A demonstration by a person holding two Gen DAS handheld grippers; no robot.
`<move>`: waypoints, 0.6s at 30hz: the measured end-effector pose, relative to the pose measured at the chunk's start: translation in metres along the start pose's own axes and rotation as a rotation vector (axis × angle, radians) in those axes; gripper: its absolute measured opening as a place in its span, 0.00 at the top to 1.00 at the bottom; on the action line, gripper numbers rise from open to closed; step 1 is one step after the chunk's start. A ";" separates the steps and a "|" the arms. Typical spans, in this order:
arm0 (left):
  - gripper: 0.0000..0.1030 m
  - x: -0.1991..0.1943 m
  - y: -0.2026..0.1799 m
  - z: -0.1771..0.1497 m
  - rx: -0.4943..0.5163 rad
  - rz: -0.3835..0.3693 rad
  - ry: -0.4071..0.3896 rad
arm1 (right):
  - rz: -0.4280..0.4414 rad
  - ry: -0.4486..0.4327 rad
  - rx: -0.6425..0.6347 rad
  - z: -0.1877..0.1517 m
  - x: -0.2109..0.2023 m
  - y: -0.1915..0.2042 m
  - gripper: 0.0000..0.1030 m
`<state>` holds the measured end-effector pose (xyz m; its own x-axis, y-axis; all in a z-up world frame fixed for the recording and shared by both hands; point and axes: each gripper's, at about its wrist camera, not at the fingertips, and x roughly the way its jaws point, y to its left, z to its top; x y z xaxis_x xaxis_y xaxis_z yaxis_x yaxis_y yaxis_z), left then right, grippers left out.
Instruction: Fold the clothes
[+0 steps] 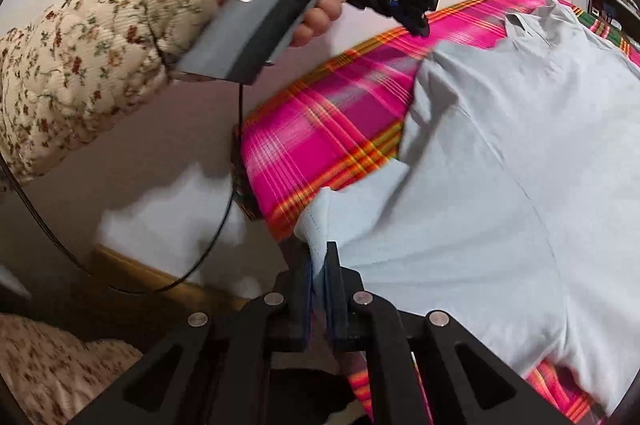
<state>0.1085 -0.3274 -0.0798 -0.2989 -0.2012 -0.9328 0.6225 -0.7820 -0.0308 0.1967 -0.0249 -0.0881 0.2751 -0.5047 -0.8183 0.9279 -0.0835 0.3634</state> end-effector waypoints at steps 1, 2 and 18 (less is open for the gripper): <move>0.96 -0.002 0.003 0.002 -0.003 -0.002 0.003 | 0.002 0.001 0.004 0.001 0.002 0.000 0.94; 0.96 -0.004 0.006 0.004 -0.004 -0.004 0.007 | 0.004 0.002 0.007 0.002 0.004 0.000 0.94; 0.70 0.031 -0.006 -0.017 -0.079 -0.232 0.176 | 0.009 0.014 0.061 -0.006 0.012 -0.005 0.94</move>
<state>0.1080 -0.3190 -0.1148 -0.3140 0.0887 -0.9453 0.6084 -0.7456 -0.2720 0.1968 -0.0255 -0.1025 0.2872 -0.4938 -0.8208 0.9085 -0.1310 0.3967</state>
